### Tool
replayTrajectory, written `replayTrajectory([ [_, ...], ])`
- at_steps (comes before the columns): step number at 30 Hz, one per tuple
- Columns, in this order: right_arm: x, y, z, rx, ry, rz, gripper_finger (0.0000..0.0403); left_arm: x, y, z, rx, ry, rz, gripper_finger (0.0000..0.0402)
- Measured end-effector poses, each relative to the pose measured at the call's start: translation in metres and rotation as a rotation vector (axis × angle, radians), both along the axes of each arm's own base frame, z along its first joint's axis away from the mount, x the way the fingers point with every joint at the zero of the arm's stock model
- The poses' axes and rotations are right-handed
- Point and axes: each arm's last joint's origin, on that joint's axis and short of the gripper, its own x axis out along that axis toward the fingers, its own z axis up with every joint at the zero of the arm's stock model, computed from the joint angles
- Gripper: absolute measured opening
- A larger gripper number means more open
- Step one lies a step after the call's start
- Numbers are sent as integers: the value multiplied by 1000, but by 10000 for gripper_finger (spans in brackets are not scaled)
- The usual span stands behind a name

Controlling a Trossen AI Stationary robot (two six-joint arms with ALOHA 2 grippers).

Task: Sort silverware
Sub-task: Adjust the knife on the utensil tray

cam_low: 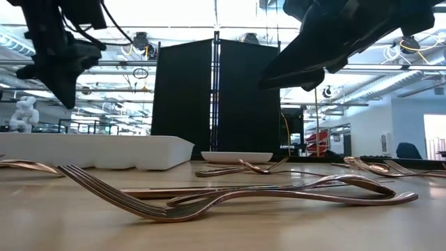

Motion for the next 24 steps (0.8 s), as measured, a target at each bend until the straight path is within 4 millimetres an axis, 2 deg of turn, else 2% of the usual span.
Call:
replayTrajectory([
  [8,1,-2,0,3,1,-6,173,18,11,-2,-4,-77,-183,0],
  [18,-1,-3,-3,-51,33,18,173,40,20,1,10,-244,-125,0],
  [24,1,-10,-3,-102,34,21,173,52,21,-9,-41,-212,-154,0],
])
